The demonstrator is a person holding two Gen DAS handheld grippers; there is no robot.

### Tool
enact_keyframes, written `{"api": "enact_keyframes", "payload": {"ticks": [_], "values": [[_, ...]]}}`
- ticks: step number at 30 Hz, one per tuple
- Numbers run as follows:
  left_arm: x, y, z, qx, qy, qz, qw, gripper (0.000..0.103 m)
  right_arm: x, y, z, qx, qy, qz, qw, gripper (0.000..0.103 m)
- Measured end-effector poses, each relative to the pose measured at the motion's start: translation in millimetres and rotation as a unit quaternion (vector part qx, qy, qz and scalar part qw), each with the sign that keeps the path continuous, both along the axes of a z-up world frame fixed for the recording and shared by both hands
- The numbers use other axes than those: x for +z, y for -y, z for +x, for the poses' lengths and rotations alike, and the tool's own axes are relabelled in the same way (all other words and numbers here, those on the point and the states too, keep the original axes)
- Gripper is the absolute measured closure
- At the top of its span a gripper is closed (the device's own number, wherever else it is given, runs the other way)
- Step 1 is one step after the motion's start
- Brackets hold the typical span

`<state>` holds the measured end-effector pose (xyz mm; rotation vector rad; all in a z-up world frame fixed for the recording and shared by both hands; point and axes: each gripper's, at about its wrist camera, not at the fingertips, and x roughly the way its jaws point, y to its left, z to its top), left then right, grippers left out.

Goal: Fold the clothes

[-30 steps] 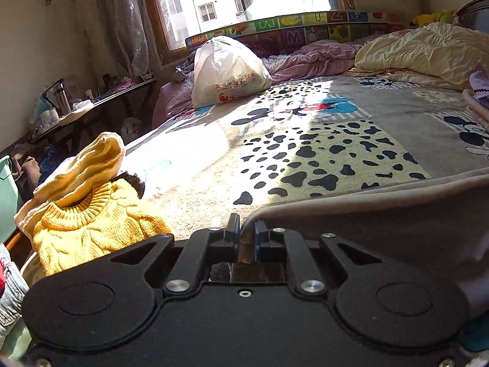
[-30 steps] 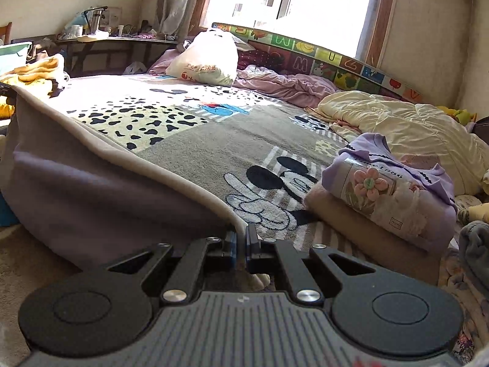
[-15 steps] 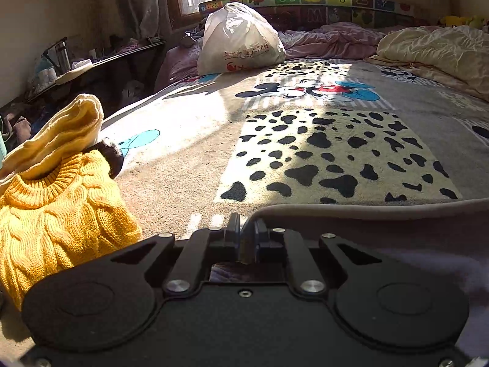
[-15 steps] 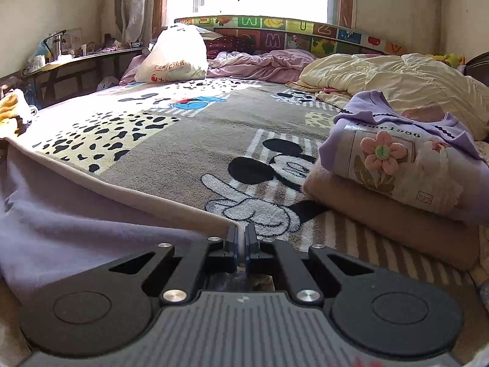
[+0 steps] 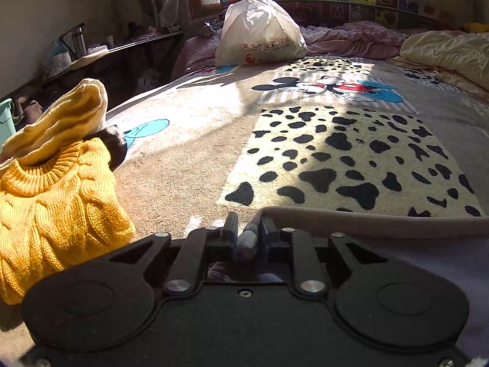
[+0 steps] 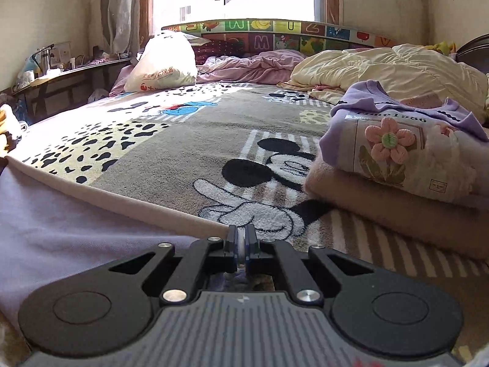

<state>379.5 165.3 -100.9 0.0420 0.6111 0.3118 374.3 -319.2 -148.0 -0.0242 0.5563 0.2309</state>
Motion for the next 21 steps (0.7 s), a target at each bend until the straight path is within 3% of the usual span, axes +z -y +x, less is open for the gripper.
{"api": "enact_keyframes", "payload": {"ticks": [1, 5, 7, 10, 12, 15, 17, 18, 19, 21], "values": [[1, -3, -1, 0.012, 0.005, -0.005, 0.9999, 0.043, -4, -1, 3, -0.007, -0.008, -0.002, 1.0, 0.095], [19, -34, -23, 0.064, 0.065, -0.087, 0.992, 0.045, -1, 3, 2, -0.024, -0.002, 0.01, 1.0, 0.083], [24, -49, -35, 0.087, 0.081, -0.128, 0.9846, 0.047, 2, 14, -1, -0.031, 0.005, 0.051, 0.998, 0.076], [24, -59, -48, 0.088, 0.077, -0.171, 0.9782, 0.047, 8, 27, -6, -0.041, 0.011, 0.096, 0.994, 0.066], [20, -56, -54, 0.076, 0.065, -0.181, 0.9784, 0.047, 11, 32, -9, -0.05, 0.017, 0.105, 0.993, 0.065], [14, -44, -56, 0.054, 0.042, -0.162, 0.9845, 0.047, 15, 35, -17, -0.046, 0.036, 0.107, 0.992, 0.065], [3, -31, -49, 0.037, 0.008, -0.12, 0.992, 0.059, 20, 30, -22, 0.0, 0.052, 0.108, 0.993, 0.065], [-3, -25, -45, 0.033, -0.007, -0.1, 0.9944, 0.067, 15, 25, -19, 0.007, 0.037, 0.091, 0.995, 0.066], [-8, -23, -42, 0.036, -0.014, -0.086, 0.9956, 0.062, 10, 19, -15, 0.011, 0.019, 0.072, 0.997, 0.066], [1, -17, -45, 0.044, 0.007, -0.071, 0.9965, 0.062, 0, 8, -8, 0.021, -0.017, 0.033, 0.999, 0.066]]}}
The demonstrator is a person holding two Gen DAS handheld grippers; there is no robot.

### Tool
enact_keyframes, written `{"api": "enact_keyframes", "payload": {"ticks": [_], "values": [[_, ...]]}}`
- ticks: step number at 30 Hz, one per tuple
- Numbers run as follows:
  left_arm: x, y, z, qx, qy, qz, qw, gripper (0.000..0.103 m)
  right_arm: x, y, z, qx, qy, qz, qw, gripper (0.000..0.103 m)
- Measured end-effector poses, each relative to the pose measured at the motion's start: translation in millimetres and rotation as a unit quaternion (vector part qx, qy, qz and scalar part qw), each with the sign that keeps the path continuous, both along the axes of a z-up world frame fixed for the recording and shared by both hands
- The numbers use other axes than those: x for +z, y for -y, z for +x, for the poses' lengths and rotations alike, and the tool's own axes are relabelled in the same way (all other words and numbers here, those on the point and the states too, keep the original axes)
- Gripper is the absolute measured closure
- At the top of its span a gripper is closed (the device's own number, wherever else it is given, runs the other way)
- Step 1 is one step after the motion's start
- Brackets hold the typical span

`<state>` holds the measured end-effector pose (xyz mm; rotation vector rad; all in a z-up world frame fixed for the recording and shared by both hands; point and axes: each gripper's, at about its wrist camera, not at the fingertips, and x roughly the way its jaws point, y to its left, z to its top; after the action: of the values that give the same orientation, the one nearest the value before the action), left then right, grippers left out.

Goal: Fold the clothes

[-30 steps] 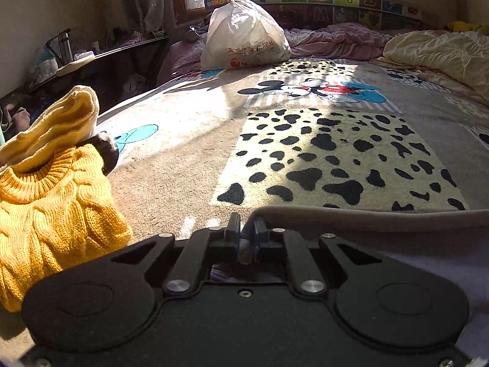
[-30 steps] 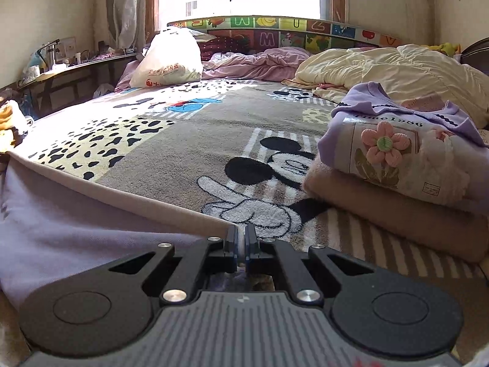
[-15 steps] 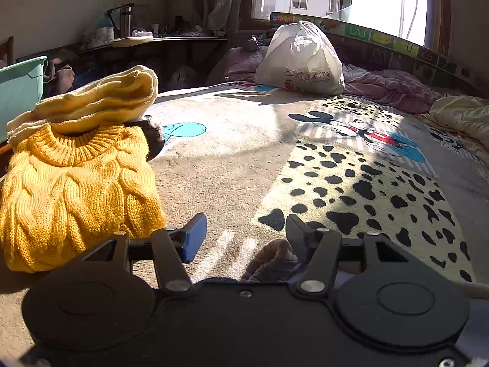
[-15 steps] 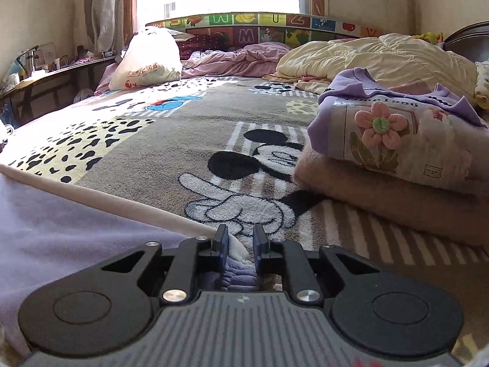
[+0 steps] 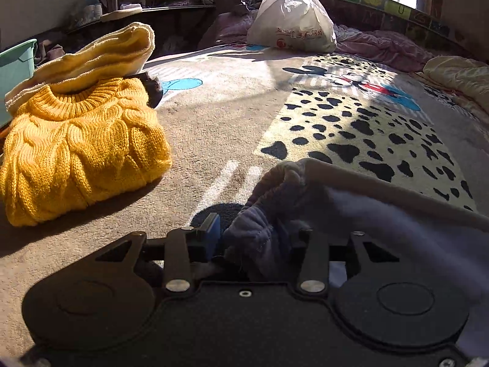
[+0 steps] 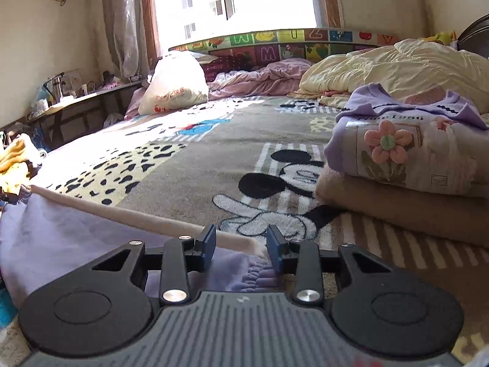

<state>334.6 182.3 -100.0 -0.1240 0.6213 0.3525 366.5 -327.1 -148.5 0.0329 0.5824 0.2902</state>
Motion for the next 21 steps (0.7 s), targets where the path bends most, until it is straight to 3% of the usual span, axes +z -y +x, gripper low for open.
{"api": "enact_keyframes", "payload": {"ticks": [3, 6, 7, 8, 10, 14, 16, 19, 21], "values": [[20, 26, -7, -0.029, 0.065, 0.064, 0.9954, 0.064, 5, 7, 0, -0.024, 0.007, 0.007, 1.0, 0.067], [12, 54, 4, -0.12, 0.052, 0.076, 0.9885, 0.06, 5, 21, 0, -0.048, 0.004, 0.03, 0.998, 0.065], [-1, 57, 13, -0.131, 0.018, 0.075, 0.9884, 0.052, 3, 27, 0, -0.049, 0.001, 0.054, 0.997, 0.065], [-17, 57, 20, -0.136, -0.005, 0.07, 0.9882, 0.05, 3, 31, -1, -0.055, 0.002, 0.072, 0.996, 0.065], [-21, 52, 25, -0.136, -0.022, 0.056, 0.9888, 0.044, 5, 32, -1, -0.059, 0.007, 0.074, 0.996, 0.065], [4, 47, 13, -0.123, 0.036, 0.035, 0.9912, 0.045, 5, 29, -3, -0.067, 0.007, 0.053, 0.996, 0.065], [8, 54, 9, -0.135, 0.049, 0.031, 0.9891, 0.045, 18, 25, -11, -0.065, 0.035, 0.034, 0.997, 0.064], [5, 72, 9, -0.173, 0.047, 0.031, 0.9834, 0.045, 34, 9, -26, 0.014, 0.056, 0.032, 0.998, 0.063], [-6, 85, 13, -0.193, 0.016, 0.039, 0.9804, 0.045, 34, -11, -37, 0.082, 0.046, 0.005, 0.995, 0.063]]}}
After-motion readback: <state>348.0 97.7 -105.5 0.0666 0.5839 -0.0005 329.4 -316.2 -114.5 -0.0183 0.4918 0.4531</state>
